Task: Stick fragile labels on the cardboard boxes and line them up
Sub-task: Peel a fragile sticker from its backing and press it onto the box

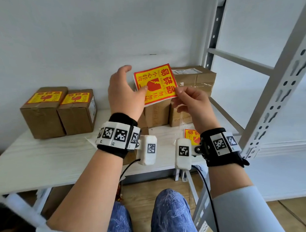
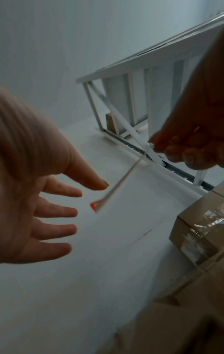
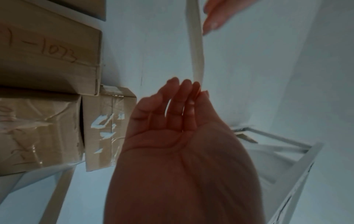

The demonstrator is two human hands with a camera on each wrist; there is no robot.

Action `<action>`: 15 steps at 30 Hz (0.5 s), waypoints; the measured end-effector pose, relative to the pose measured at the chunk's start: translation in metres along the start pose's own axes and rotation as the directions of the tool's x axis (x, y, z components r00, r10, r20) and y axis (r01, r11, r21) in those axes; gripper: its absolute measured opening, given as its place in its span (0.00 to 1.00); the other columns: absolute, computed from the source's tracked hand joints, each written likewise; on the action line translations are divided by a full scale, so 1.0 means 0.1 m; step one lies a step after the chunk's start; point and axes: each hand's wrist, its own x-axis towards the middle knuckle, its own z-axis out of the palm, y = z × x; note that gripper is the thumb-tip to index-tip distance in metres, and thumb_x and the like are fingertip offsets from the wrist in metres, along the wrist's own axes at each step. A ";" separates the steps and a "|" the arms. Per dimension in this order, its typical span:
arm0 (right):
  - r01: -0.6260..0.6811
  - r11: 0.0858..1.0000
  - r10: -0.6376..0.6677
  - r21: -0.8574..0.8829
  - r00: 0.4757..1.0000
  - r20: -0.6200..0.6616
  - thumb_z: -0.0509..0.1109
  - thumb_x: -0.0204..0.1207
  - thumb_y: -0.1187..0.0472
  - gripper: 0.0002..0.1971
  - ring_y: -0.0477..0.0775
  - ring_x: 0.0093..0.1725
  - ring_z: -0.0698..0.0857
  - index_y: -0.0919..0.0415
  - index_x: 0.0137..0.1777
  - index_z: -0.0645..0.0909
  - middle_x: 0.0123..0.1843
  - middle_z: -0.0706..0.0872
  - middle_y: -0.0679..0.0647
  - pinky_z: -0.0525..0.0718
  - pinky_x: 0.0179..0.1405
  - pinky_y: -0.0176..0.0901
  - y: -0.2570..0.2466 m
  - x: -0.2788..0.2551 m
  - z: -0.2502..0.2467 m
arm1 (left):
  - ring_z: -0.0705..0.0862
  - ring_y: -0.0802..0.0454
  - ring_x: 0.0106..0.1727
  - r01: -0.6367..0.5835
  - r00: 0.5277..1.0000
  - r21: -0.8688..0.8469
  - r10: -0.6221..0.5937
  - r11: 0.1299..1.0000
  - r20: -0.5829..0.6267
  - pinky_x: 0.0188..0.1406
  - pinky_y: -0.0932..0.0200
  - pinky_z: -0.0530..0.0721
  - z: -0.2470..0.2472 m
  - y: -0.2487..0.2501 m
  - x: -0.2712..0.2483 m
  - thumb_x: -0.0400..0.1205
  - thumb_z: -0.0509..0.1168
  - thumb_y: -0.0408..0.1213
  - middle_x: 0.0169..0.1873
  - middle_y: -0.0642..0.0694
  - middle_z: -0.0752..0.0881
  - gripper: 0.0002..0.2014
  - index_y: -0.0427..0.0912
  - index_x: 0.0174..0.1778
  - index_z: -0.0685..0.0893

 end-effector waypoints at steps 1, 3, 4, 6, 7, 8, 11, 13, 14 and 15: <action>0.021 1.000 -0.021 -0.019 1.000 -0.008 0.69 0.84 0.60 0.09 0.48 0.31 0.84 0.60 0.42 0.84 0.33 0.87 0.53 0.79 0.31 0.37 -0.01 0.01 0.06 | 0.80 0.50 0.67 -0.105 0.994 0.076 0.106 0.992 -0.006 0.70 0.50 0.78 -0.02 0.01 -0.02 0.75 0.77 0.42 0.67 0.49 0.82 0.25 0.50 0.68 0.81; 0.062 0.997 -0.063 -0.037 0.998 -0.015 0.69 0.83 0.61 0.10 0.46 0.28 0.83 0.62 0.41 0.84 0.31 0.86 0.53 0.78 0.28 0.35 -0.03 0.02 0.19 | 0.83 0.54 0.62 -0.241 0.970 0.074 0.238 0.968 0.045 0.67 0.50 0.79 -0.06 0.05 -0.04 0.73 0.78 0.43 0.58 0.53 0.88 0.16 0.52 0.57 0.88; 0.082 0.996 -0.082 -0.036 0.997 -0.011 0.70 0.83 0.61 0.10 0.46 0.28 0.82 0.62 0.40 0.83 0.31 0.85 0.55 0.77 0.27 0.34 -0.04 0.03 0.24 | 0.86 0.58 0.58 -0.240 0.965 0.005 0.238 0.971 0.109 0.62 0.53 0.82 -0.07 0.08 -0.06 0.73 0.77 0.43 0.53 0.56 0.90 0.12 0.53 0.52 0.91; 0.121 0.992 -0.121 -0.033 0.993 0.008 0.69 0.84 0.61 0.10 0.46 0.28 0.82 0.64 0.42 0.84 0.32 0.85 0.56 0.78 0.27 0.33 -0.05 0.03 0.34 | 0.89 0.65 0.49 -0.171 0.948 -0.156 0.205 0.973 0.244 0.55 0.59 0.87 -0.09 0.12 -0.11 0.76 0.77 0.40 0.46 0.58 0.92 0.08 0.52 0.50 0.93; 0.138 0.990 -0.137 -0.030 0.990 0.019 0.68 0.84 0.62 0.09 0.46 0.29 0.83 0.65 0.43 0.84 0.32 0.85 0.55 0.78 0.28 0.33 -0.06 0.04 0.37 | 0.90 0.66 0.47 -0.140 0.941 -0.216 0.198 0.966 0.275 0.54 0.61 0.88 -0.10 0.12 -0.12 0.76 0.77 0.37 0.45 0.58 0.92 0.09 0.50 0.51 0.93; 0.149 0.989 -0.148 -0.023 0.988 0.032 0.68 0.84 0.62 0.09 0.46 0.30 0.83 0.64 0.44 0.84 0.33 0.86 0.53 0.79 0.28 0.34 -0.06 0.04 0.40 | 0.90 0.66 0.46 -0.121 0.941 -0.252 0.192 0.960 0.278 0.54 0.62 0.88 -0.11 0.11 -0.14 0.76 0.76 0.34 0.45 0.57 0.93 0.10 0.49 0.53 0.93; 0.142 0.990 -0.142 0.006 0.987 0.078 0.65 0.86 0.64 0.08 0.48 0.33 0.85 0.63 0.48 0.84 0.38 0.87 0.52 0.79 0.30 0.38 -0.06 0.04 0.48 | 0.90 0.67 0.47 -0.123 0.965 -0.260 0.177 0.958 0.193 0.56 0.63 0.88 -0.15 0.02 -0.14 0.77 0.75 0.31 0.46 0.55 0.93 0.11 0.46 0.53 0.93; 0.134 0.991 -0.135 0.018 0.985 0.104 0.64 0.86 0.65 0.08 0.49 0.34 0.84 0.63 0.50 0.84 0.42 0.88 0.54 0.79 0.31 0.38 -0.06 0.03 0.52 | 0.90 0.67 0.47 -0.131 0.976 -0.250 0.170 0.959 0.140 0.56 0.64 0.87 -0.18 -0.03 -0.12 0.77 0.75 0.30 0.46 0.53 0.93 0.10 0.45 0.52 0.93; 0.128 0.992 -0.129 0.019 0.985 0.110 0.64 0.86 0.66 0.07 0.49 0.34 0.84 0.64 0.50 0.84 0.43 0.88 0.55 0.79 0.31 0.37 -0.06 0.03 0.54 | 0.90 0.67 0.47 -0.132 0.978 -0.246 0.167 0.960 0.129 0.56 0.64 0.87 -0.20 -0.04 -0.12 0.77 0.75 0.30 0.47 0.53 0.93 0.10 0.45 0.52 0.94; 0.121 0.992 -0.122 0.018 0.986 0.112 0.65 0.86 0.66 0.07 0.49 0.34 0.84 0.65 0.51 0.84 0.44 0.88 0.56 0.79 0.31 0.37 -0.07 0.02 0.55 | 0.90 0.66 0.47 -0.134 0.978 -0.238 0.167 0.962 0.125 0.57 0.65 0.87 -0.21 -0.04 -0.12 0.77 0.75 0.30 0.47 0.52 0.93 0.10 0.45 0.52 0.94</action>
